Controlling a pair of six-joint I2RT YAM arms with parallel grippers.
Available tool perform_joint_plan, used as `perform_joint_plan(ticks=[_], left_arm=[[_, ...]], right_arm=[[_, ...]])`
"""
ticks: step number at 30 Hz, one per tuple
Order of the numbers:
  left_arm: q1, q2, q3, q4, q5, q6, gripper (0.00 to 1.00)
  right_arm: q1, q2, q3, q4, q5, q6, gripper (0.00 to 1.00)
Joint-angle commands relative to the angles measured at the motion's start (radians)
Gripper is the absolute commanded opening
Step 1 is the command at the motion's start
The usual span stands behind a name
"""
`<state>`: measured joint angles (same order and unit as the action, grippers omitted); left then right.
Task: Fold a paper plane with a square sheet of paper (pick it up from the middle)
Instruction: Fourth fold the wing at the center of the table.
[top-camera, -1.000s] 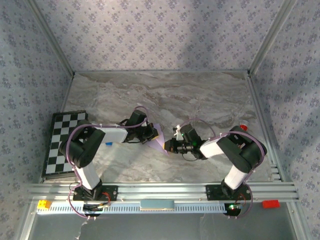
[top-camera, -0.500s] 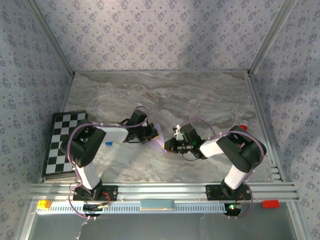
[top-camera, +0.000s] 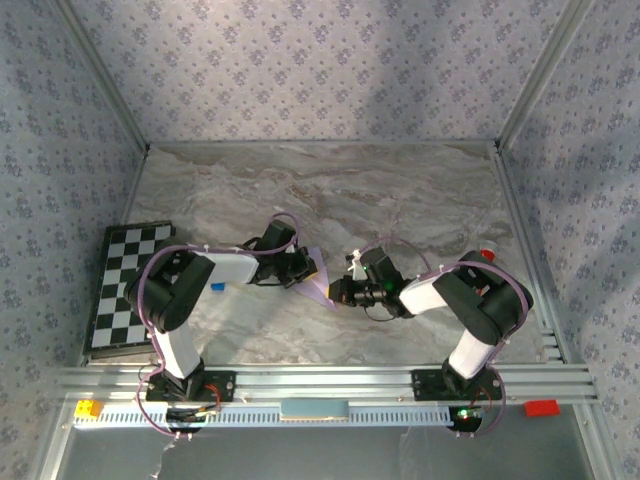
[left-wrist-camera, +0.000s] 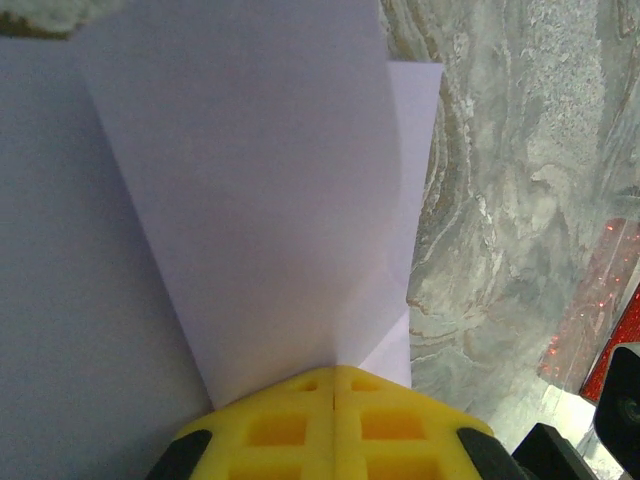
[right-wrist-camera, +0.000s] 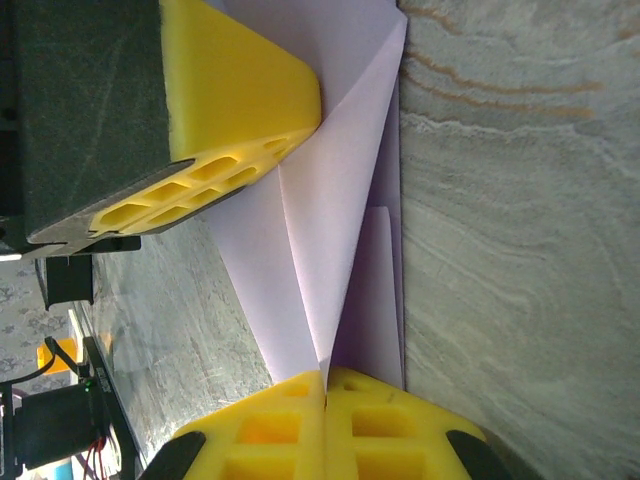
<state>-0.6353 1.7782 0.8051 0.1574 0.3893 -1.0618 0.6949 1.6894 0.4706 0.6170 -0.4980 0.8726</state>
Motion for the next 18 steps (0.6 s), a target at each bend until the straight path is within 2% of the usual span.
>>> perform_joint_plan(ticks=[1,5,18], left_arm=[[-0.004,0.034,0.002,-0.058,-0.029,0.016,0.02],[-0.004,0.032,0.000,-0.065,-0.033,0.017,0.01],[-0.003,0.031,0.012,-0.072,-0.027,0.023,0.00]], right_arm=[[0.012,0.058,0.007,-0.103,0.037,0.002,0.00],[0.012,0.047,0.010,-0.109,0.034,0.006,0.00],[0.032,-0.069,0.030,-0.316,0.085,-0.082,0.19]])
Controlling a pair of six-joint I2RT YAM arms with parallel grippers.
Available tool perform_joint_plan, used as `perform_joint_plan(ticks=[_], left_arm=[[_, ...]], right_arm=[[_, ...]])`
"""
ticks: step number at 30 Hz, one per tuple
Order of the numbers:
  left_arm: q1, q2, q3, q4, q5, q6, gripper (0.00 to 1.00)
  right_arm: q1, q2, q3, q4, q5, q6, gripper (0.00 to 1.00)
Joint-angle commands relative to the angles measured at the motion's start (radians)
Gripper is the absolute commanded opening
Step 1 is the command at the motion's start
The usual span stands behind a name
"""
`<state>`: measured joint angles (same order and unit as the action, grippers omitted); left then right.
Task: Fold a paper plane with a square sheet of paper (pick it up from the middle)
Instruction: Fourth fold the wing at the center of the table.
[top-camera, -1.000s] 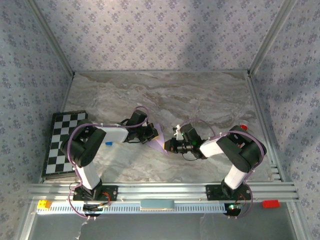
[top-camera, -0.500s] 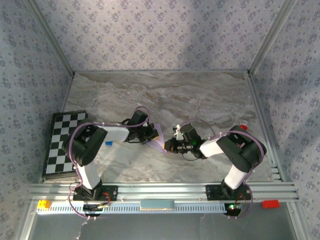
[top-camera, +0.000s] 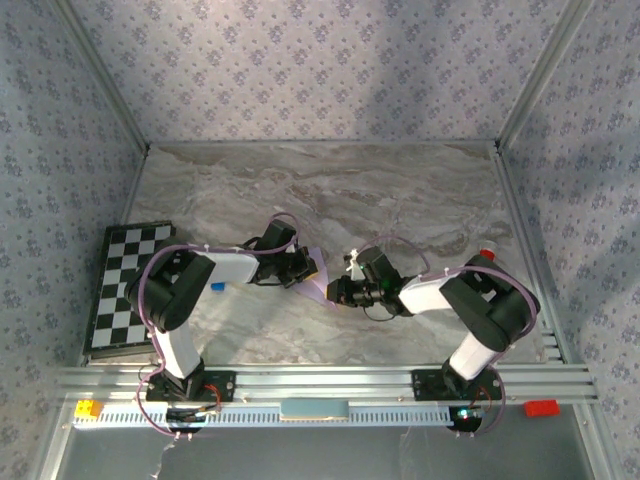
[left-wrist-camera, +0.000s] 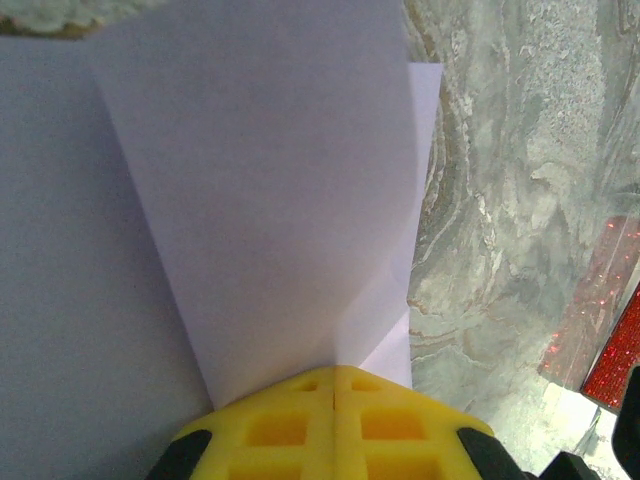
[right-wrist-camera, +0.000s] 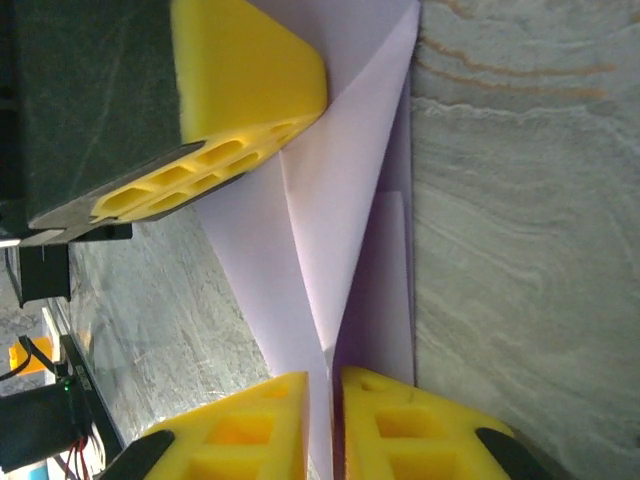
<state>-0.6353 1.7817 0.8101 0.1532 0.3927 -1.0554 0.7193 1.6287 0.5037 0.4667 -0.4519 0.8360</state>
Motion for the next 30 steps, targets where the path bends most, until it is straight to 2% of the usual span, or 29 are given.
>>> perform_joint_plan(ticks=[1,11,17,30], left_arm=[[-0.004,0.027,0.007,-0.067,-0.030,0.018,0.00],[-0.002,0.024,0.000,-0.067,-0.032,0.018,0.00],[-0.002,0.024,-0.001,-0.067,-0.034,0.019,0.00],[-0.001,0.027,-0.001,-0.065,-0.034,0.020,0.00]], right_arm=[[0.009,-0.009,-0.003,-0.175,0.044,-0.050,0.20],[0.012,-0.057,0.009,-0.270,0.074,-0.090,0.20],[0.012,-0.061,-0.005,-0.268,0.057,-0.092,0.12],[0.005,-0.108,-0.009,-0.331,0.035,-0.106,0.16]])
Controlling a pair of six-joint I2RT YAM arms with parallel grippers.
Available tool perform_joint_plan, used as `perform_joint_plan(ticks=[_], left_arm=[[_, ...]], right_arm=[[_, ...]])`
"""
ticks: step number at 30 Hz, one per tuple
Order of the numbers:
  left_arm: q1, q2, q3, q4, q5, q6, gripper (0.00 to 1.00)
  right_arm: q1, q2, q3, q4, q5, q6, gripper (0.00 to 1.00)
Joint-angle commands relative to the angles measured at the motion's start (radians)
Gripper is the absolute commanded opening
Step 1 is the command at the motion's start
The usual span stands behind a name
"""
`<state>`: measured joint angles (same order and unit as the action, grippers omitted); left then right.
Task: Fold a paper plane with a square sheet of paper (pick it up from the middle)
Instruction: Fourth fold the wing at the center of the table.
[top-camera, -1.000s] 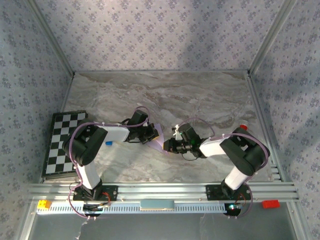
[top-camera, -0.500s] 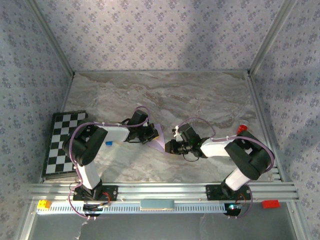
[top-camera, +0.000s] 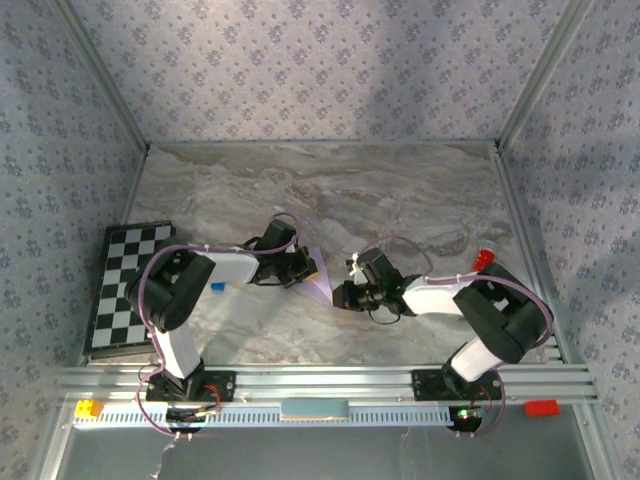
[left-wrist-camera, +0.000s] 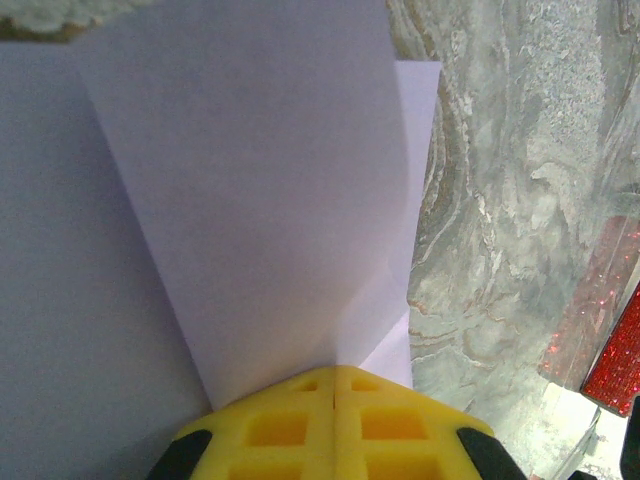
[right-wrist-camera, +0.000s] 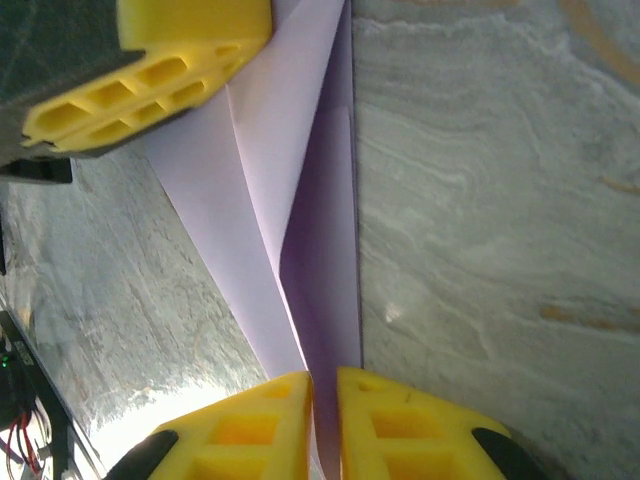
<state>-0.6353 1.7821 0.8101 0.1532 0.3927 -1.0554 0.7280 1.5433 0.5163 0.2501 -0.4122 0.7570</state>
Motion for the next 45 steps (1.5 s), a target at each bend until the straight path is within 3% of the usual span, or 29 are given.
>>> perform_joint_plan(ticks=[1,9,18,24,45], left_arm=[[-0.003,0.027,0.001,-0.066,-0.035,0.018,0.00],[-0.002,0.030,-0.001,-0.061,-0.033,0.016,0.00],[-0.003,0.028,-0.003,-0.066,-0.035,0.017,0.00],[-0.002,0.028,-0.003,-0.069,-0.037,0.017,0.00],[-0.003,0.030,-0.003,-0.076,-0.043,0.017,0.00]], right_arm=[[-0.006,-0.026,-0.029,-0.108,-0.009,-0.027,0.16],[-0.007,0.010,-0.042,-0.092,-0.027,-0.024,0.07],[-0.004,-0.040,-0.038,-0.116,-0.045,-0.029,0.09],[-0.002,-0.032,-0.040,-0.142,-0.055,-0.051,0.05],[-0.002,-0.050,-0.050,-0.199,-0.049,-0.079,0.13]])
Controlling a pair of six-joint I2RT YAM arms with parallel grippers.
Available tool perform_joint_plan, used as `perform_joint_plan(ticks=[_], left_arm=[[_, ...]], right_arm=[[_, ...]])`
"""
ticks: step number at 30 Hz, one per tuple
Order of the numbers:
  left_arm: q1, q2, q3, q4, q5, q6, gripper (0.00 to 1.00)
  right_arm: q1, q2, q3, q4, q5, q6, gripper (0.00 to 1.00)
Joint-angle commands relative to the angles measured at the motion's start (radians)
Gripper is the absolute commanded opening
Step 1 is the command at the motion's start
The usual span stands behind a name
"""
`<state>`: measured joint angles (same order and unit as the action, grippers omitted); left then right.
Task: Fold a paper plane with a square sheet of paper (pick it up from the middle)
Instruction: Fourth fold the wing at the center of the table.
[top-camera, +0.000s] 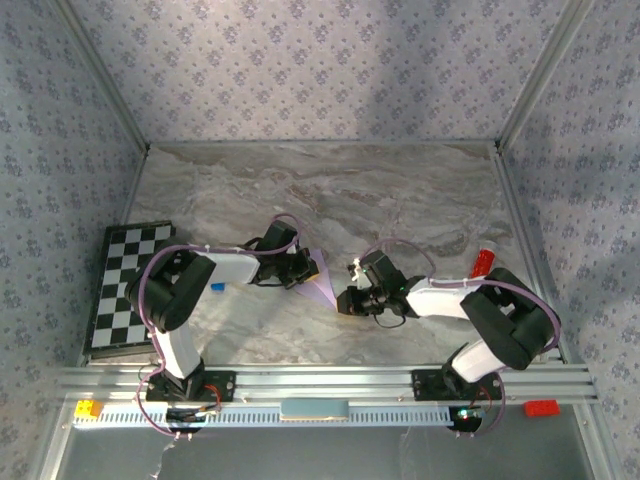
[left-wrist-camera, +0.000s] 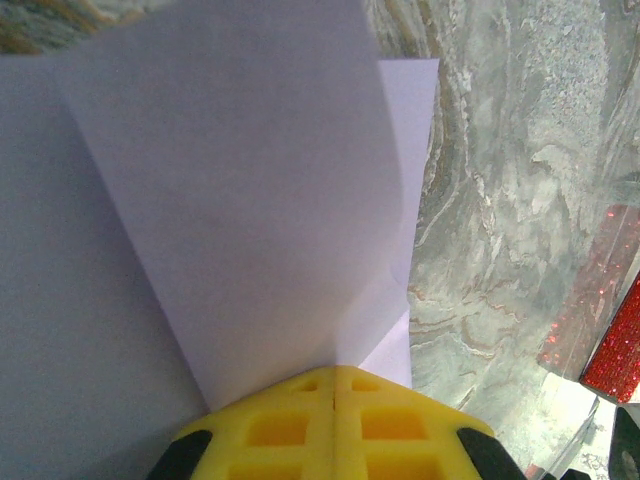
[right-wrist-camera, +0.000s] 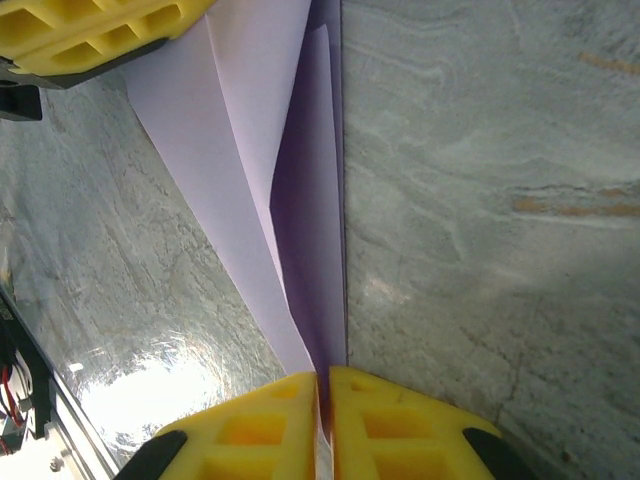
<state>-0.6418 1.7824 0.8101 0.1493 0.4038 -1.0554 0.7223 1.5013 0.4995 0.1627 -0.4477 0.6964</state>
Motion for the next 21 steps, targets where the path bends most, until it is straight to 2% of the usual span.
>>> perform_joint_plan(ticks=[1,3,8,11,16,21], left_arm=[[0.005,0.029,-0.002,-0.074,-0.056,0.017,0.00],[0.005,0.030,-0.002,-0.077,-0.055,0.018,0.00],[0.004,0.031,-0.004,-0.076,-0.056,0.018,0.00],[0.004,0.031,-0.006,-0.076,-0.057,0.020,0.00],[0.005,0.032,-0.005,-0.077,-0.057,0.024,0.00],[0.004,0.034,-0.004,-0.076,-0.051,0.029,0.00]], right_arm=[[0.003,-0.008,-0.033,-0.116,-0.011,-0.019,0.12],[0.004,-0.007,-0.035,-0.114,-0.017,-0.024,0.06],[0.003,0.016,-0.040,-0.123,-0.015,-0.025,0.06],[0.000,-0.002,-0.033,-0.127,-0.015,-0.021,0.10],[-0.023,-0.102,0.006,-0.163,0.025,-0.006,0.21],[-0.039,-0.142,0.069,-0.143,-0.015,-0.004,0.24]])
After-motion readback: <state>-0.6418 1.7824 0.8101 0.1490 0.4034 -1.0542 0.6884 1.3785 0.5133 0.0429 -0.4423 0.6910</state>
